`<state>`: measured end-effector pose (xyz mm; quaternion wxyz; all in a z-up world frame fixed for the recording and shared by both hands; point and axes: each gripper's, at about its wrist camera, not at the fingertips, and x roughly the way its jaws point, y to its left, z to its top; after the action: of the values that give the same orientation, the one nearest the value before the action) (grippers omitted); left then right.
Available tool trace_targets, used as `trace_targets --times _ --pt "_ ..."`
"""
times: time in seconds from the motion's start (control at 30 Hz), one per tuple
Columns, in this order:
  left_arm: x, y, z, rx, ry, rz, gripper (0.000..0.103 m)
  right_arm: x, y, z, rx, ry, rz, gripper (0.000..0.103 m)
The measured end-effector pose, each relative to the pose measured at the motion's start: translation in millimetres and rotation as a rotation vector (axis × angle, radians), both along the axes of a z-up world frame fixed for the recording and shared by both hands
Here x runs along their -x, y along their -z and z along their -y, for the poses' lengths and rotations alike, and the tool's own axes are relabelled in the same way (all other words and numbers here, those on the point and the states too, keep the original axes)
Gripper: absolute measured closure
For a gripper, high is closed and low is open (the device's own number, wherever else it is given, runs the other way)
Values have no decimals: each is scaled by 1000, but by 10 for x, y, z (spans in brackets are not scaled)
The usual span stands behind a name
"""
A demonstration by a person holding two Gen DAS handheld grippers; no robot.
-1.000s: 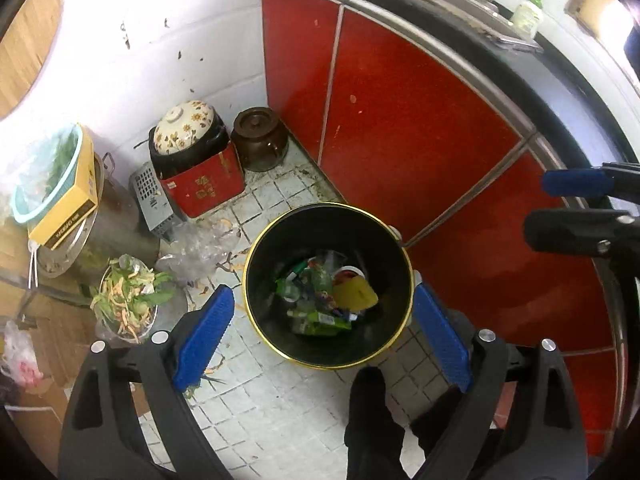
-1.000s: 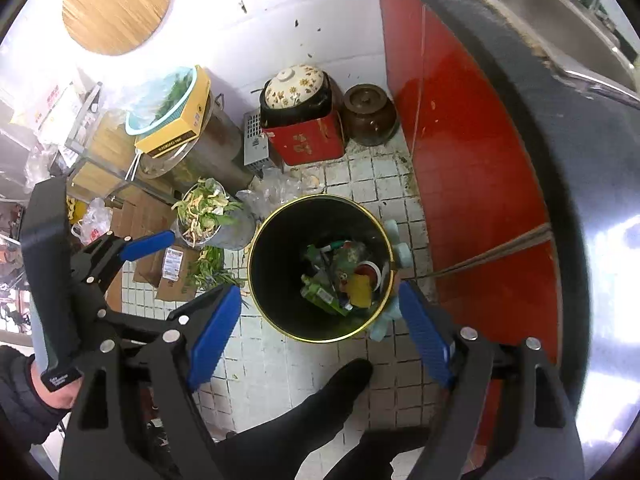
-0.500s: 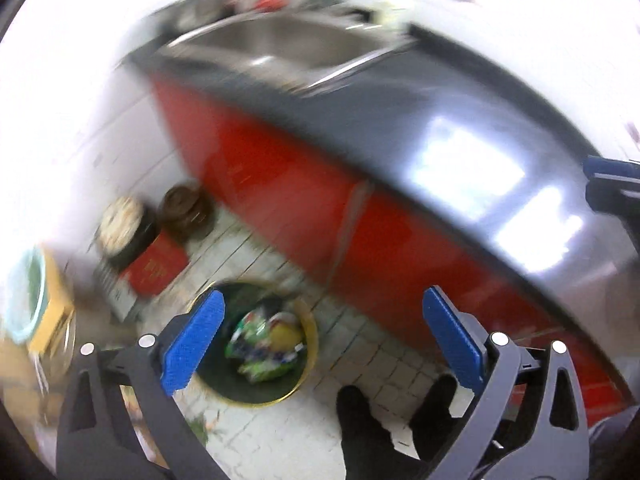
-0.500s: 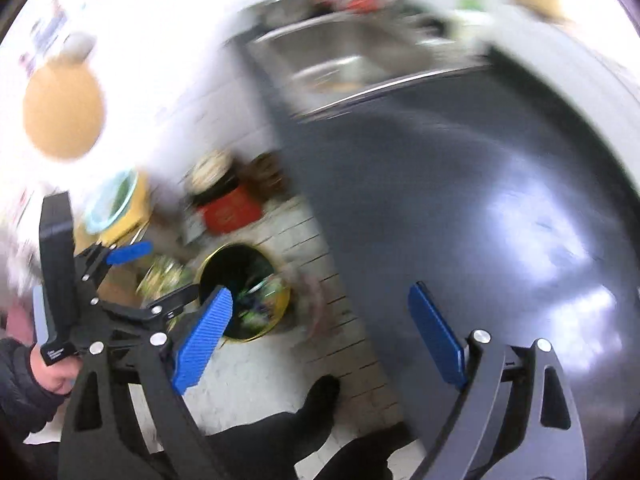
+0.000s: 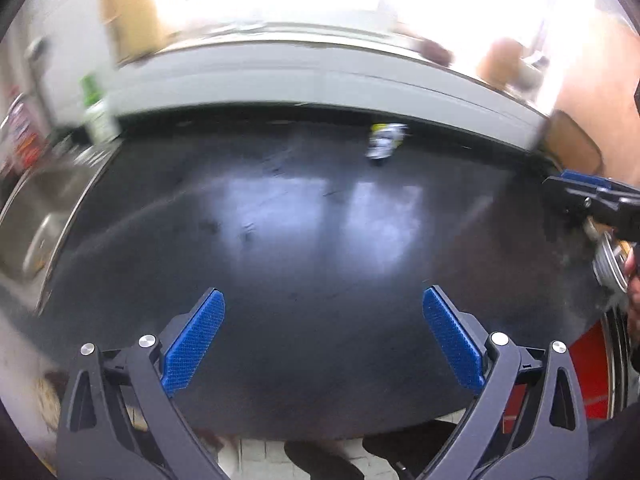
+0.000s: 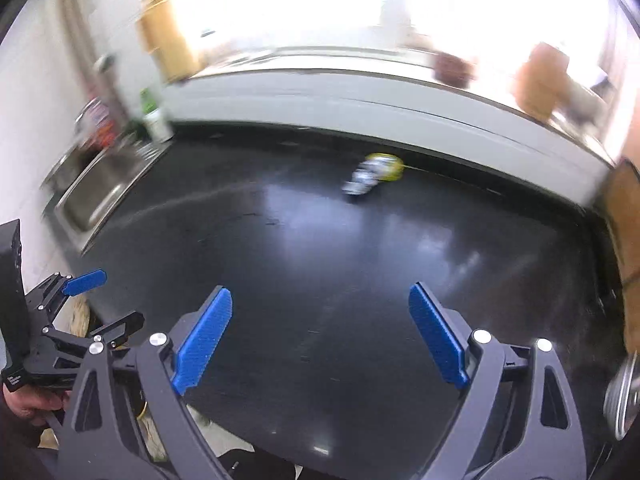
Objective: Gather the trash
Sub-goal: 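Swing both open tools back over the countertop, then grasp the crumpled foil with the left tool while the right tool grasps the yellow tape roll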
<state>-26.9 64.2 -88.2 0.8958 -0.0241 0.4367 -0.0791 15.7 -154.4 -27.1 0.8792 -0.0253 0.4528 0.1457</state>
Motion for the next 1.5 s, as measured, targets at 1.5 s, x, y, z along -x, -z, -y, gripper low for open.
trace_targets --times 1.5 --pt "-3314 1332 1373 -137 254 -66 28 -2679 1629 901 13 -133 -203 16"
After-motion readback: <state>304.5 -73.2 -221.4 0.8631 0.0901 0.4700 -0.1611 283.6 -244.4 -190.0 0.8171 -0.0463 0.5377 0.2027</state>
